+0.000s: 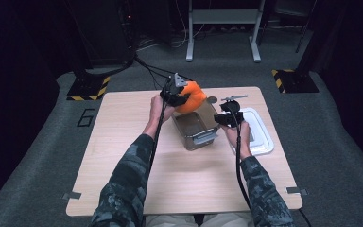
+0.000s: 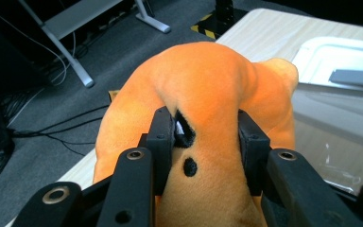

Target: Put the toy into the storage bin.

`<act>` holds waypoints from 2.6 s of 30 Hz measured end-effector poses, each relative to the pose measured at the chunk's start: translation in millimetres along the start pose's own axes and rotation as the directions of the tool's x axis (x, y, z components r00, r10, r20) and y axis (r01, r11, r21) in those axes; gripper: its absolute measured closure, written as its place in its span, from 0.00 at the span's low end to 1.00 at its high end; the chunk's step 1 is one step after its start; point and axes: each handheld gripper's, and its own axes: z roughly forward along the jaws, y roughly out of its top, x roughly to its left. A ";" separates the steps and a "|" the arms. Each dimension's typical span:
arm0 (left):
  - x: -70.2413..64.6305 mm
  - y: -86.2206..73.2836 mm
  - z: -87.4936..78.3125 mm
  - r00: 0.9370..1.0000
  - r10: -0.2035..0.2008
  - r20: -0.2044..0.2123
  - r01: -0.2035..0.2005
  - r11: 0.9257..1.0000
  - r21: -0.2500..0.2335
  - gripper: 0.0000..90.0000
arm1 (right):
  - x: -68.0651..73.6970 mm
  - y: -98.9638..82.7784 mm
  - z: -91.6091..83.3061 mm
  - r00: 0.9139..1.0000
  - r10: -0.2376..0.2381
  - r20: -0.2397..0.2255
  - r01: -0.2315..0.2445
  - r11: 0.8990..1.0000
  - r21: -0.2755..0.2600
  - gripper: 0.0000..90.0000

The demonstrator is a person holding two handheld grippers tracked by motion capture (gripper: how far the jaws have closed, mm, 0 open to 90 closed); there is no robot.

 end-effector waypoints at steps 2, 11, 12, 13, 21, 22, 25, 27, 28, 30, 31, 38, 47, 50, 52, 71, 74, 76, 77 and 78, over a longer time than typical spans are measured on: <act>-1.7 -2.8 2.1 1.000 0.004 0.009 -0.004 1.000 0.006 0.73 | 0.2 0.0 0.0 1.000 0.000 0.001 0.000 1.000 0.000 0.86; -6.5 -11.0 15.2 0.999 0.019 0.027 -0.021 0.998 0.063 0.73 | 0.8 -1.0 -0.4 1.000 0.005 0.002 -0.005 1.000 -0.002 0.86; -6.5 -11.7 17.0 0.999 0.018 0.032 -0.021 0.997 0.074 0.73 | 1.2 -1.1 -0.4 1.000 0.005 0.003 -0.005 1.000 -0.004 0.86; -6.9 -12.8 19.1 0.999 0.016 0.035 -0.020 0.996 0.091 0.73 | 1.6 -1.0 -0.5 1.000 0.005 0.003 -0.005 1.000 -0.003 0.86; -10.6 -17.8 35.3 0.998 0.023 0.055 -0.033 0.982 0.183 0.73 | 1.5 -1.4 -0.6 1.000 0.001 0.001 -0.001 1.000 -0.004 0.86; -11.1 -17.8 37.2 0.998 0.027 0.053 -0.037 0.980 0.196 0.73 | 1.3 -1.5 -0.7 1.000 -0.003 0.001 0.003 1.000 -0.006 0.86; -12.3 -17.2 40.7 0.998 0.034 0.057 -0.046 0.973 0.226 0.73 | 1.6 -1.5 -0.7 1.000 -0.005 0.001 0.005 1.000 -0.007 0.86; -13.1 -16.9 43.5 0.997 0.044 0.063 -0.058 0.967 0.248 0.73 | 1.4 -1.5 -0.7 1.000 -0.005 -0.002 0.005 1.000 -0.006 0.86; -13.5 -17.1 44.9 0.997 0.044 0.065 -0.059 0.964 0.259 0.73 | 1.4 -1.6 -0.7 1.000 -0.004 -0.002 0.004 1.000 -0.007 0.86; -14.0 -17.5 47.8 0.996 0.047 0.074 -0.066 0.958 0.281 0.73 | 1.6 -1.6 -0.8 1.000 -0.005 -0.004 0.005 1.000 -0.006 0.87; -13.8 -18.1 48.8 0.996 0.044 0.076 -0.064 0.956 0.286 0.73 | 1.7 -1.7 -0.8 1.000 -0.007 -0.004 0.007 1.000 -0.006 0.87; -10.3 -18.8 52.1 0.995 0.021 0.093 -0.048 0.951 0.305 0.72 | 2.1 -1.9 -1.1 1.000 -0.004 -0.004 0.004 1.000 -0.004 0.87; -7.0 -16.8 52.9 0.995 -0.018 0.101 -0.014 0.951 0.309 0.60 | 2.6 -1.8 -0.9 1.000 -0.002 -0.001 0.002 1.000 -0.005 0.87; -7.3 -14.3 51.7 0.995 -0.026 0.095 -0.005 0.952 0.305 0.51 | 2.5 -1.7 -0.8 1.000 -0.001 0.000 0.001 1.000 -0.005 0.87; -7.0 -12.3 50.3 0.995 -0.037 0.093 0.008 0.955 0.297 0.43 | 2.6 -1.6 -0.6 1.000 0.002 0.001 -0.002 1.000 -0.006 0.87; 19.1 -4.0 -21.1 0.979 -0.198 0.041 0.187 0.964 0.187 0.09 | 2.0 -1.1 0.8 1.000 0.003 -0.001 -0.003 1.000 -0.006 0.86; 19.8 -11.6 -35.9 0.979 -0.202 0.039 0.192 0.966 0.176 0.08 | 1.9 -0.9 1.1 1.000 0.005 -0.004 -0.005 1.000 -0.002 0.85; 19.9 -17.5 -45.5 0.978 -0.206 0.038 0.197 0.967 0.163 0.07 | 2.0 -0.6 1.3 1.000 0.004 -0.004 -0.004 1.000 -0.001 0.85; 19.5 -20.5 -50.3 0.978 -0.205 0.033 0.197 0.967 0.160 0.07 | 1.4 -0.4 1.5 1.000 -0.001 -0.005 0.001 1.000 -0.001 0.85; 18.8 -23.8 -55.6 0.979 -0.203 0.030 0.196 0.969 0.152 0.06 | 1.5 -0.2 1.4 1.000 0.001 -0.006 -0.001 1.000 0.000 0.85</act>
